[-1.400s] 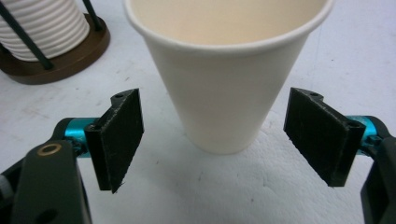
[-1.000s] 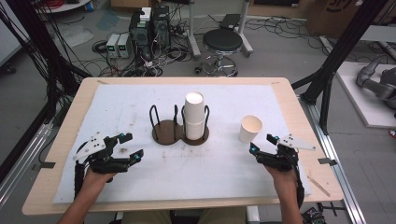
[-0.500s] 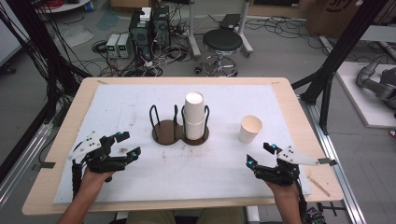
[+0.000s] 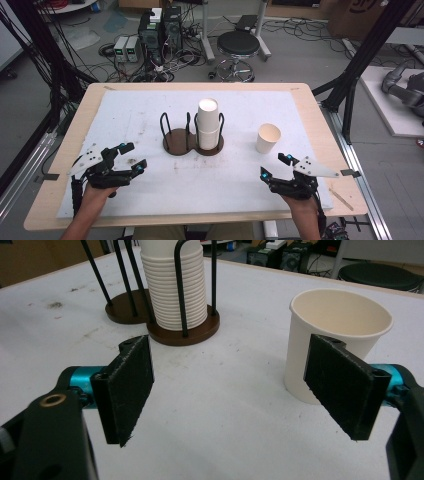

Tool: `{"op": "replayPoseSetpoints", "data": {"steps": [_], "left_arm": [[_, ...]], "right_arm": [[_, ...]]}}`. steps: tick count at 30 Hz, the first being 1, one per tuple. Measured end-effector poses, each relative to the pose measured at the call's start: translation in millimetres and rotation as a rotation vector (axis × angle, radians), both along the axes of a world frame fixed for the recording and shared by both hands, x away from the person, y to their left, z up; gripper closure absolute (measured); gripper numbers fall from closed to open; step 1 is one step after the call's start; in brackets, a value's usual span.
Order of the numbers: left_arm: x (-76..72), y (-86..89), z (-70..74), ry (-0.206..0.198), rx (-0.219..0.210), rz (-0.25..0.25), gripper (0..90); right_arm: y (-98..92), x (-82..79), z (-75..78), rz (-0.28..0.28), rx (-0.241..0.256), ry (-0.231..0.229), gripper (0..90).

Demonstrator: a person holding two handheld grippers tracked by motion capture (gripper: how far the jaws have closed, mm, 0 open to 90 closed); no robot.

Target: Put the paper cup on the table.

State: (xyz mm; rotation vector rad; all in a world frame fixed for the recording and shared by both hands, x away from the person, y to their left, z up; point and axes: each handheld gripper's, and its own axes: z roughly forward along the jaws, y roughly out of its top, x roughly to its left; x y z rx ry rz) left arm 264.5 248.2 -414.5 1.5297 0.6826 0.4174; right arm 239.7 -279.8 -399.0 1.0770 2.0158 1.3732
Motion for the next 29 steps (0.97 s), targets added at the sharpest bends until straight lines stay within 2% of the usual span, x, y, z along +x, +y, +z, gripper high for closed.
{"op": "replayPoseSetpoints", "data": {"steps": [29], "left_arm": [[-1.1,0.6,-2.1,0.005,0.001,0.000,19.2]], "right_arm": [[0.0,1.5,1.0,0.002,-0.020,-0.021,20.5]]}}
